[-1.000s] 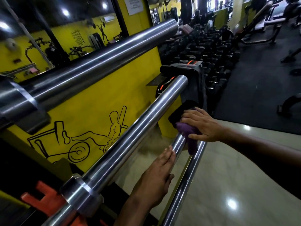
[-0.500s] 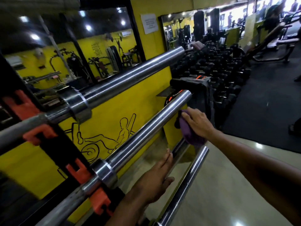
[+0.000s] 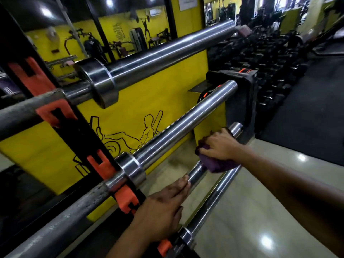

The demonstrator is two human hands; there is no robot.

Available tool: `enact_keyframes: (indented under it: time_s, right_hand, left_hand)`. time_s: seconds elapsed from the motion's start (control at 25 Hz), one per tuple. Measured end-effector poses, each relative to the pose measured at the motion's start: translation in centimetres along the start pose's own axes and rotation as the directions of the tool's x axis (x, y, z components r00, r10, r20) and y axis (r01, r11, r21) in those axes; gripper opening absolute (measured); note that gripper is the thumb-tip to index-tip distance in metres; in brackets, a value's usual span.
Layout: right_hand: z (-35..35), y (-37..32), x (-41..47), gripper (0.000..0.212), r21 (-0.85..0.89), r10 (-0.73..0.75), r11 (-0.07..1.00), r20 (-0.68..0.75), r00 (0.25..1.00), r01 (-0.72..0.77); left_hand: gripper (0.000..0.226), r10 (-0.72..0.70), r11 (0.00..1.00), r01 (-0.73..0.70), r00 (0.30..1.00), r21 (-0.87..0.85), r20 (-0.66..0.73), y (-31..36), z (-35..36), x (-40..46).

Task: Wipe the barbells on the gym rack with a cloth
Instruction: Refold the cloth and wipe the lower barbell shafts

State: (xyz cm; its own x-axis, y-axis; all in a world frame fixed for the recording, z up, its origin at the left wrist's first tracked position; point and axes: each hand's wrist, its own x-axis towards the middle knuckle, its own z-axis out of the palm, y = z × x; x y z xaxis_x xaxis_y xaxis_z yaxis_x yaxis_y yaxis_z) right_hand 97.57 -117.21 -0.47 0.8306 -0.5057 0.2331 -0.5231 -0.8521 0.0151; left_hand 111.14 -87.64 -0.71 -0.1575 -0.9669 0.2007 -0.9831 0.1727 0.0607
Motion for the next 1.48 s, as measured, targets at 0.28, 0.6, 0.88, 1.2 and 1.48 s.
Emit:
enact_keyframes:
  time_s: [0.28, 0.6, 0.88, 1.2, 1.48]
  right_hand:
    - [0.9, 4.0, -2.3, 0.058, 0.102, -0.122, 0.985, -0.176, 0.977, 0.142]
    - [1.0, 1.6, -5.1, 0.052, 0.149, -0.292, 0.936, -0.185, 0.939, 0.32]
    - [0.7, -2.5, -3.4, 0.046, 0.132, -0.128, 0.98, -0.151, 0.98, 0.148]
    - [-0.9, -3.1, -1.9, 0.03, 0.479, 0.093, 0.874, -0.317, 0.944, 0.075]
    - [-0.2, -8.1, -4.1, 0.043, 0.151, -0.044, 0.986, -0.146, 0.988, 0.066]
  left_hand:
    - [0.073, -0.04, 0.999, 0.04, 0.999, -0.016, 0.007, 0.0, 0.0, 0.4]
    - [0.073, -0.052, 0.998, 0.052, 0.999, -0.032, 0.017, 0.1, -0.3, 0.2]
    - [0.072, -0.052, 0.999, 0.052, 0.996, 0.0, 0.076, 0.1, -0.8, 0.4]
    - [0.063, -0.044, 0.999, 0.044, 0.998, 0.003, -0.038, 0.3, -1.6, -3.3]
    - [0.054, -0.023, 0.997, 0.024, 1.0, 0.074, -0.012, -0.8, -1.0, -8.2]
